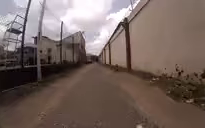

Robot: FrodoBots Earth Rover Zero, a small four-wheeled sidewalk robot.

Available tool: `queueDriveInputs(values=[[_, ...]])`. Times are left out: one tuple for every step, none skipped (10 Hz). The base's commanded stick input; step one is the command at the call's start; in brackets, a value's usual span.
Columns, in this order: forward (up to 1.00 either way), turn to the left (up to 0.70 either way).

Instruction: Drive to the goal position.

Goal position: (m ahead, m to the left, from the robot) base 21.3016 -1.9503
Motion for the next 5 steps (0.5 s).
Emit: queueDriveInputs(values=[[0.50,0.01],[0.50,0.01],[0.50,0.01],[0.50,0.01],[0.50,0.01]])
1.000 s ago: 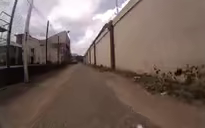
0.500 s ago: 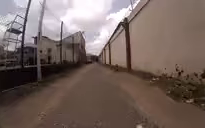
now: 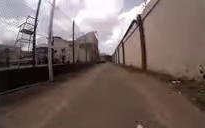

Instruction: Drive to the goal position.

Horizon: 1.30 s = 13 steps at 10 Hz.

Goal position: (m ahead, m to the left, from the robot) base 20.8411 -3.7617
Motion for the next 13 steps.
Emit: queueDriveInputs(values=[[0.50,0.01],[0.50,0.01],[0.50,0.01],[0.50,0.01],[0.50,0.01],[0.50,0.01],[0.50,0.01],[0.50,0.01],[0.50,0.01],[0.50,0.01],[0.50,0.01],[0.50,0.01],[0.50,0.01]])
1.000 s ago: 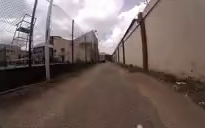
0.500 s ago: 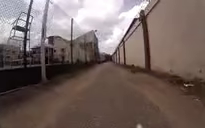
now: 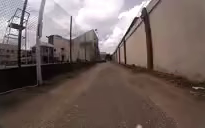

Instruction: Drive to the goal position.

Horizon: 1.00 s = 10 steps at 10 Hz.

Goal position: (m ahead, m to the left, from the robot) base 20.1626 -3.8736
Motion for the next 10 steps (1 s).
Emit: queueDriveInputs(values=[[0.50,0.01],[0.50,0.01],[0.50,0.01],[0.50,0.01],[0.50,0.01],[0.50,0.01],[0.50,0.01],[0.50,0.01],[0.50,0.01],[0.50,0.01]])
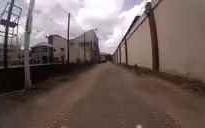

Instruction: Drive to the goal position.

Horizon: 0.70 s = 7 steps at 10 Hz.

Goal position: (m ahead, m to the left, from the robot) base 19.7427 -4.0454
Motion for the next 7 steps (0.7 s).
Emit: queueDriveInputs(values=[[0.50,0.01],[0.50,0.01],[0.50,0.01],[0.50,0.01],[0.50,0.01],[0.50,0.01],[0.50,0.01]])
